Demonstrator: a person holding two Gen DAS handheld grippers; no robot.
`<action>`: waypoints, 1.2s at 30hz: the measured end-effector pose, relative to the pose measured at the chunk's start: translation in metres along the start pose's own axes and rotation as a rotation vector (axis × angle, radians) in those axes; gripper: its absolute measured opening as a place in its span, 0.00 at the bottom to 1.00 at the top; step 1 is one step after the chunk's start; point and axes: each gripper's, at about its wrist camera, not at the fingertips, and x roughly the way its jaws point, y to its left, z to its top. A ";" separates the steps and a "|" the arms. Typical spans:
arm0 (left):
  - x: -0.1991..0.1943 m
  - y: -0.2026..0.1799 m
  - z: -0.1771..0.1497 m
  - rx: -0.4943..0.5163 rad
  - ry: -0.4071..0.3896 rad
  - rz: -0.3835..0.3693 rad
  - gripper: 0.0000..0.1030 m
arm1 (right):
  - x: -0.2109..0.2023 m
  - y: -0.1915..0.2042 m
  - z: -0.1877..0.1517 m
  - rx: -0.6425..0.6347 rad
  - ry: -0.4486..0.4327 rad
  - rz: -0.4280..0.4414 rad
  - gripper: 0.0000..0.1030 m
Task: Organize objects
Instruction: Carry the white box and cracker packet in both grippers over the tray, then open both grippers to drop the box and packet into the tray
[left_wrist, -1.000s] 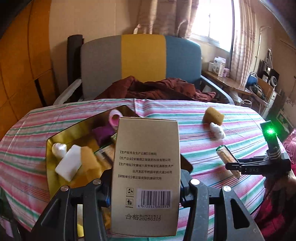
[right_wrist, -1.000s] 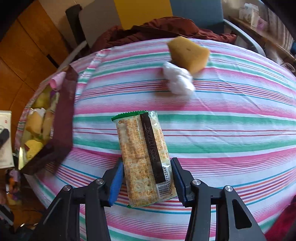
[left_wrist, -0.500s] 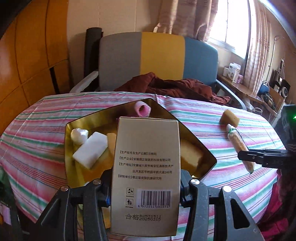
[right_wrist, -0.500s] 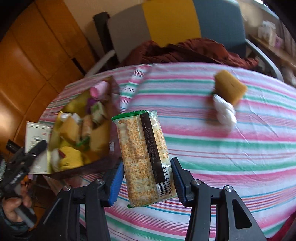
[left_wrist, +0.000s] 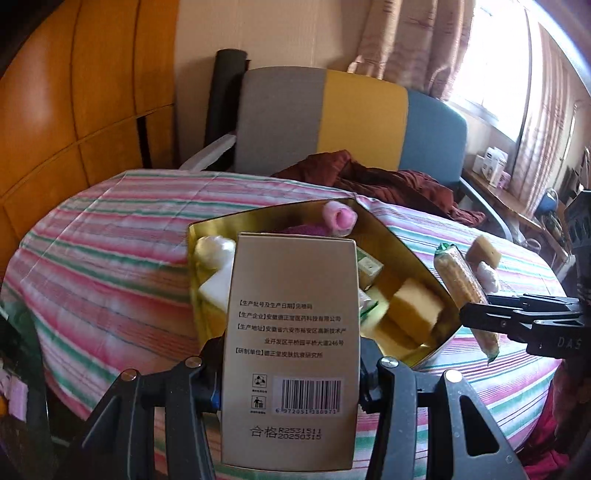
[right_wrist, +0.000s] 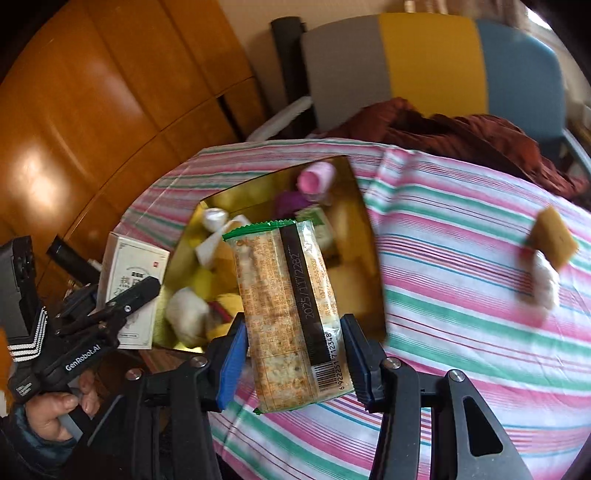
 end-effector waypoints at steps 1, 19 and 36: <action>-0.001 0.006 -0.001 -0.018 0.003 -0.003 0.49 | 0.003 0.006 0.002 -0.013 0.004 0.005 0.49; 0.014 0.056 0.023 -0.256 0.018 -0.099 0.49 | 0.044 0.036 0.032 -0.112 0.025 -0.055 0.49; 0.032 0.037 0.027 -0.153 0.038 0.041 0.68 | 0.067 0.019 0.027 -0.045 0.048 -0.068 0.63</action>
